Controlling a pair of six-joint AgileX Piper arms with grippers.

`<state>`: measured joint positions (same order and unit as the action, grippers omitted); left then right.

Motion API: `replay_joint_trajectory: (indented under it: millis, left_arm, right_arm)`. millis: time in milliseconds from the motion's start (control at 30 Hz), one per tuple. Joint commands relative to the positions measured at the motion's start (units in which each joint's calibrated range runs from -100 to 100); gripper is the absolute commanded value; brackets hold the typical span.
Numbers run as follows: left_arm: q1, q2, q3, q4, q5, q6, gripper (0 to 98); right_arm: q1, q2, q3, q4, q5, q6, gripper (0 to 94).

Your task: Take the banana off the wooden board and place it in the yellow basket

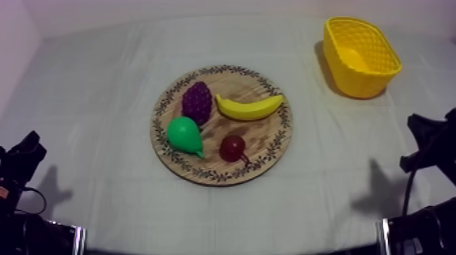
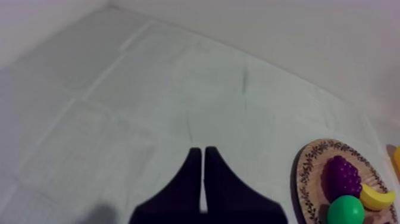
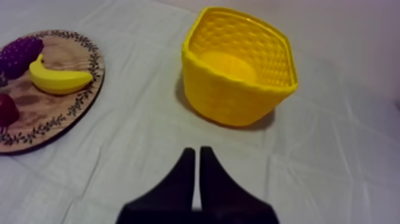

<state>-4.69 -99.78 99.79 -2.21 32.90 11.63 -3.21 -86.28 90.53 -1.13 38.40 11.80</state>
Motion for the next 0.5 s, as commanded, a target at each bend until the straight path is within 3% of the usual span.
replay_joint_trajectory:
  millis: [0, 467]
  left_arm:
    - [0.0, 0.0, 0.0, 0.03, 0.0, 0.0, 0.1]
    - [0.0, 0.0, 0.0, 0.03, 0.0, 0.0, 0.1]
  right_arm:
    - [0.1, 4.3, -5.8, 0.0, 1.2, 0.3, 0.6]
    - [1.2, 27.8, -36.9, -1.4, 13.7, 3.0, 0.7]
